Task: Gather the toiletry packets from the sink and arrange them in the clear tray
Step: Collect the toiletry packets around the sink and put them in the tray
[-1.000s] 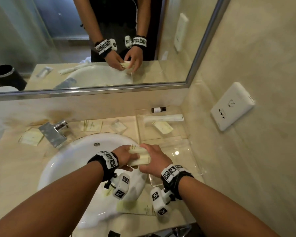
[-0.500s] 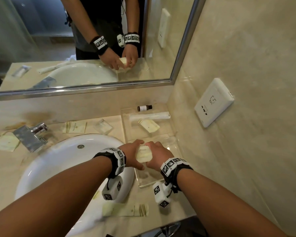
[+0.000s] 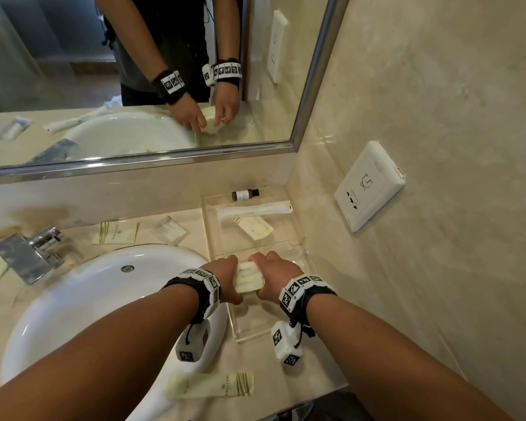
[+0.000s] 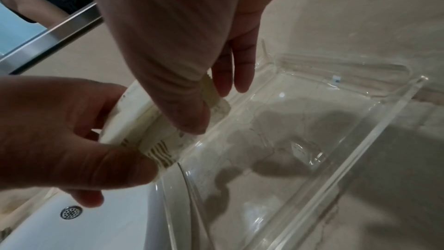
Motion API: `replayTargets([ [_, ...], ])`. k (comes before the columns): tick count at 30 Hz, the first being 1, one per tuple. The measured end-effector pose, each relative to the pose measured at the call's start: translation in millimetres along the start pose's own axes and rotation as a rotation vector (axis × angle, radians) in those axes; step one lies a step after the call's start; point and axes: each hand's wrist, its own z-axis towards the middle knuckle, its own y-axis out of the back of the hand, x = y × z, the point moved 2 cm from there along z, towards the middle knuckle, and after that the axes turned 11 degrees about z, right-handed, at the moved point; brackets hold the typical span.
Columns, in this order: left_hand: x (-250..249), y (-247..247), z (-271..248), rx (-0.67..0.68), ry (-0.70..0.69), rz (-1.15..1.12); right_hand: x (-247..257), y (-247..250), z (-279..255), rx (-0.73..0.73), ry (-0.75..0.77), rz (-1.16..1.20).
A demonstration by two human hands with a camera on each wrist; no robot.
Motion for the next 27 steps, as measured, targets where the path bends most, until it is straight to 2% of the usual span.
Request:
replayTargets([
  [12,19.5,-16.9,9.1,0.026,0.019,-0.102,-16.9,-30.7,25.6,0.172,-0.128,0.011],
  [21,19.6,-15.8,0.5,0.056,-0.056,0.057,-13.9,-50.2,38.5,0.064,-0.120,0.044],
  [27,17.3,-13.8,0.7,0.035,-0.054,0.102,-23.1,-38.9,25.4,0.013,-0.142,0.075],
])
